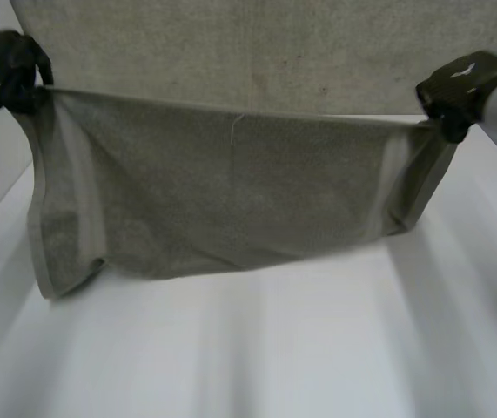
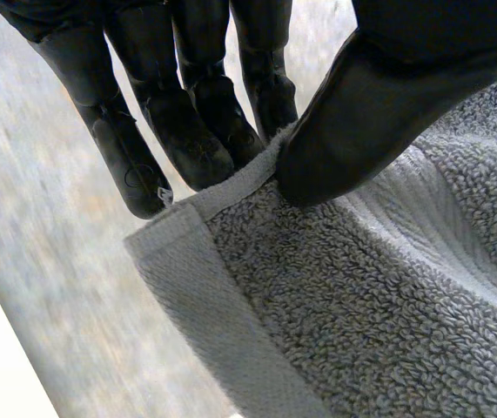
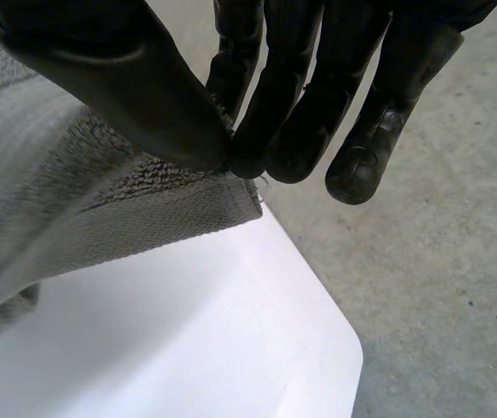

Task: Fold the towel.

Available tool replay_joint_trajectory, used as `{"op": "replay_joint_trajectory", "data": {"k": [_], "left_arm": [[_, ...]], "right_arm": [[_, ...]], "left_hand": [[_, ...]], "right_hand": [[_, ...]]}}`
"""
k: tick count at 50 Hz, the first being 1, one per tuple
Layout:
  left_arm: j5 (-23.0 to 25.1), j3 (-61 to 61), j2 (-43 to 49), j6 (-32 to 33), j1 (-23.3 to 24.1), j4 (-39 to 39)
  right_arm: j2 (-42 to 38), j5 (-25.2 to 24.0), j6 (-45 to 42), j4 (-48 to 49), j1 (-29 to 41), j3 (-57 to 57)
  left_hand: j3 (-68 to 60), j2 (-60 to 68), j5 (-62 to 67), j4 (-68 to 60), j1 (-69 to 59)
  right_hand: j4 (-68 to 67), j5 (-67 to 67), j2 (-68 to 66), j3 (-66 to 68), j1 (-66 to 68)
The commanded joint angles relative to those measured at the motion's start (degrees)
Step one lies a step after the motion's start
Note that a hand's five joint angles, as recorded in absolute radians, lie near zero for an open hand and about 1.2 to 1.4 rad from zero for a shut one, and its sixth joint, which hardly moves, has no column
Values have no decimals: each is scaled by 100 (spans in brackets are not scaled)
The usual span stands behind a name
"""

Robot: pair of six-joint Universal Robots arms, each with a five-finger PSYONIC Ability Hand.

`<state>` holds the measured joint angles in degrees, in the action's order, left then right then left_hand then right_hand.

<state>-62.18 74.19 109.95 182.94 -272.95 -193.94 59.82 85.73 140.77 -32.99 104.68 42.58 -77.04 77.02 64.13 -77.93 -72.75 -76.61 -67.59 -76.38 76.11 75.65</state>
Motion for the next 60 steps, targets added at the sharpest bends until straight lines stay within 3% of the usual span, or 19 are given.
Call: {"op": "replay_joint_trajectory", "data": {"k": [1, 10, 15, 20, 28, 33, 43, 49, 56, 60], "left_arm": [[-480, -1363, 1187, 22, 304, 356], [-1138, -4470, 1741, -57, 664, 391], [-1305, -5221, 1583, -425, 770, 348], [-1279, -5099, 1565, -778, 779, 286], [-1235, -3183, 1503, -751, 700, 14], [-947, -1236, 1389, -725, 603, -880], [-506, 761, 1354, -331, 428, -1884], [-173, 1413, 688, 110, 33, -1850], [118, 2019, -339, 84, -249, -1718], [267, 2485, -1184, 84, -434, -1385]], "right_arm": [[-962, 558, -208, 1029, 535, -783], [-1210, 1051, 12, 2667, 659, -2632], [-718, 692, 706, 3553, 510, -2545], [-691, 400, 715, 3572, 483, -2315], [-647, -417, 777, 3537, 413, -883], [-638, -1101, 786, 3563, 158, 546], [-516, -1322, 742, 3800, 44, 2446], [554, -1305, 803, 3792, 17, 3527], [2025, -1173, 935, 3651, -211, 4154], [2551, -1216, 1207, 2916, -710, 4189]], "left_hand": [[-296, 298, 587, -207, -725], [-296, 298, 587, -207, -725], [-296, 298, 587, -207, -725], [-296, 298, 587, -207, -725], [-296, 298, 587, -207, -725], [-296, 298, 587, -207, -725], [-296, 298, 587, -207, -725], [-296, 298, 587, -207, -725], [-296, 298, 587, -207, -725], [-296, 298, 587, -207, -725]], "right_hand": [[-339, -241, -362, 389, 435], [-339, -241, -362, 389, 435], [-339, -241, -362, 389, 435], [-339, -241, -362, 389, 435], [-339, -241, -362, 389, 435], [-339, -241, -362, 389, 435], [-339, -241, -362, 389, 435], [-339, -241, -362, 389, 435], [-339, -241, -362, 389, 435], [-339, -241, -362, 389, 435]]}}
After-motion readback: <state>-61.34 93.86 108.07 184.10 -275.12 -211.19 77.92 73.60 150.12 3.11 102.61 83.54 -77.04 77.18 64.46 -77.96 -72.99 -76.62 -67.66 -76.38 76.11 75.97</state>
